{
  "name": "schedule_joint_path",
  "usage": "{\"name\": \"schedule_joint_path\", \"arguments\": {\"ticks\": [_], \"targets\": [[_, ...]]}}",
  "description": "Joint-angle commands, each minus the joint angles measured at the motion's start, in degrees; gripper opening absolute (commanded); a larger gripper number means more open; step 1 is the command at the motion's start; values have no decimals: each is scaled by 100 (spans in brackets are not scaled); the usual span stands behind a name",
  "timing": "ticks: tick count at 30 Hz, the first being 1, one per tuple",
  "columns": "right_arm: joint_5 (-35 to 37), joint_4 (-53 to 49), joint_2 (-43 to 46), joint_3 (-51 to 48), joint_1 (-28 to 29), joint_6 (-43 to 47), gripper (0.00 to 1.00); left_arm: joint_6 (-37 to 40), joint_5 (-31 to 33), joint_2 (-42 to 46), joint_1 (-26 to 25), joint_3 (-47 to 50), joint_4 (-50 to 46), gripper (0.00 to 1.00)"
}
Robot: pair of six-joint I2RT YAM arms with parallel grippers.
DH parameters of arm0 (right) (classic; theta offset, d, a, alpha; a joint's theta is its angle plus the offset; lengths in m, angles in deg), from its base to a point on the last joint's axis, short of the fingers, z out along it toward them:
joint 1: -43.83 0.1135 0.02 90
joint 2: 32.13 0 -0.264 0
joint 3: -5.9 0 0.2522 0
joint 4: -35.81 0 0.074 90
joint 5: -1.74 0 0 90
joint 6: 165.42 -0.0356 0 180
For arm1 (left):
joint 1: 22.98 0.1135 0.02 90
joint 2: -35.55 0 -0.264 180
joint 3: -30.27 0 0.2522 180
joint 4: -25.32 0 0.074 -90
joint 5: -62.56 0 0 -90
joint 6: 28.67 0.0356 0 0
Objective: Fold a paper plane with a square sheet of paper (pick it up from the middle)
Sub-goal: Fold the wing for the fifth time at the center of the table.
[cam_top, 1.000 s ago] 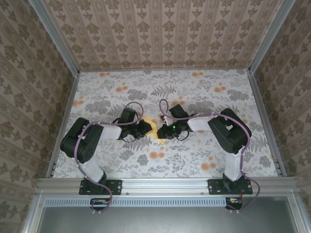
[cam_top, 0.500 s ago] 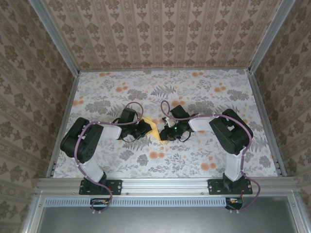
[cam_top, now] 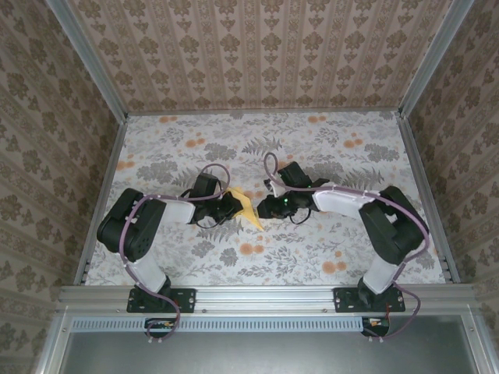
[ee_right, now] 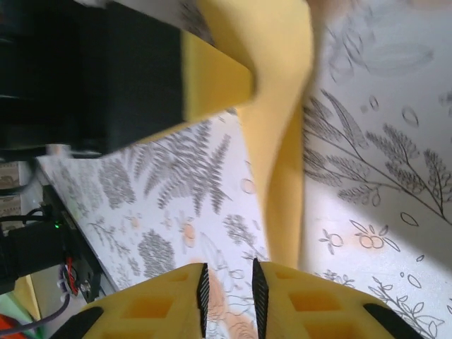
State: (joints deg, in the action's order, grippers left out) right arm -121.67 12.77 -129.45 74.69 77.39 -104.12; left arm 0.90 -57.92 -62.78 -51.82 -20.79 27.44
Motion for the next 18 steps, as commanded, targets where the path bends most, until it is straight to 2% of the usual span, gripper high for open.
{"name": "schedule_joint_path", "arguments": {"ticks": [1,7,18], "targets": [[372,-215,166,56,193,-59,22,56,323,-213,45,13,-566,8],[194,24,-408,410,405,-340,8,48,330,-206,45,22,-589,8],[338,-270,-1274,1047,485,-408,6,75,345,-203,45,12,-641,8]]}}
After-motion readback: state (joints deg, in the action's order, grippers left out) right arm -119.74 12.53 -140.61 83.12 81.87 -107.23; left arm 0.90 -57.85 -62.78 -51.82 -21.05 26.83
